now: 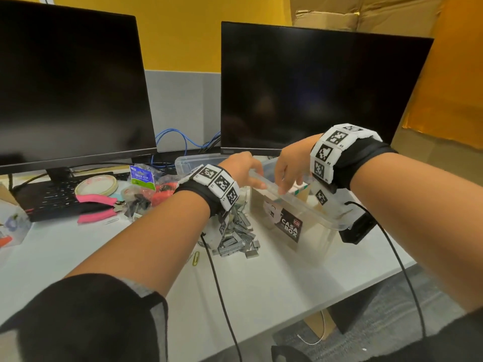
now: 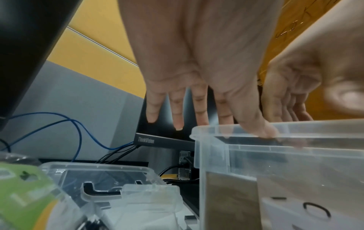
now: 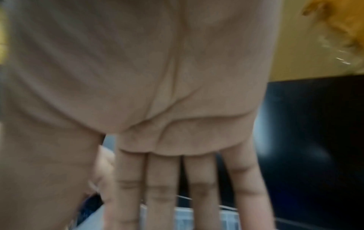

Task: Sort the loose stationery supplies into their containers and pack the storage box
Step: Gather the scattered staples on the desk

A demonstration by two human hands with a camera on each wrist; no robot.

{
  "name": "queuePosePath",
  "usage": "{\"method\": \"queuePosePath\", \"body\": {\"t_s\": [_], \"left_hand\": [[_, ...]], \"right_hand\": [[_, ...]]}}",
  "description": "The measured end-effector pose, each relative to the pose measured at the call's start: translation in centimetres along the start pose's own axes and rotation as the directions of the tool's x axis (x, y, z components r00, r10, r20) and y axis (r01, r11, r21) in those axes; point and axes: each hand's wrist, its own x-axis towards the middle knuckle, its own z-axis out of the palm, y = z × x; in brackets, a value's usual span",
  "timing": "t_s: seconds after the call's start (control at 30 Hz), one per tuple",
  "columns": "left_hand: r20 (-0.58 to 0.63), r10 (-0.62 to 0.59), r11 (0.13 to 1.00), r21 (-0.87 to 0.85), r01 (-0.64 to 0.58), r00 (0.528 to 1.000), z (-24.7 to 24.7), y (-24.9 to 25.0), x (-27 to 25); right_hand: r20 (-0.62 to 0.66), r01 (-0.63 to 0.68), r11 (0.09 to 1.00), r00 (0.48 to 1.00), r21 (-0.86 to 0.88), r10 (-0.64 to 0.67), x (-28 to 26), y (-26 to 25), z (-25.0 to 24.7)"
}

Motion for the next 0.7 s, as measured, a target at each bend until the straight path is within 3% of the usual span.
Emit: {"method": "queuePosePath", "body": {"t_s": [0.17, 0.37, 0.57, 0.63, 0.7], "left_hand": [[-0.031, 0.006, 1.000, -0.031, -0.007, 1.000, 0.7, 1.3, 0.3], [-0.064, -0.020, 0.999, -0.043, 0.017, 0.998, 1.5, 3.2, 0.5], [-0.082, -0.026, 0.995, -0.097, 0.018, 0.996, 1.3, 3.0, -0.3], [-0.095, -0.032, 0.990, -0.137, 0.019, 0.995, 1.1, 2.2, -0.8], [-0.100, -0.063, 0.991, -0.124, 0.050, 0.993, 0.7, 0.8, -1.3]], "right_hand": [[-0.084, -0.101, 0.993, 0.991, 0.061, 0.105, -0.6, 0.3, -1.4], [-0.210, -0.165, 0.965, 0.970, -0.203, 0.122, -2.1, -0.6, 2.3], [-0.172, -0.206, 0.969, 0.958, 0.138, 0.228, -3.4, -1.2, 3.2], [-0.184, -0.206, 0.967, 0.955, 0.149, 0.232, -3.3, -1.2, 3.6], [-0.295, -0.178, 0.976, 0.933, 0.124, 0.207, -2.3, -1.3, 4.0]]}}
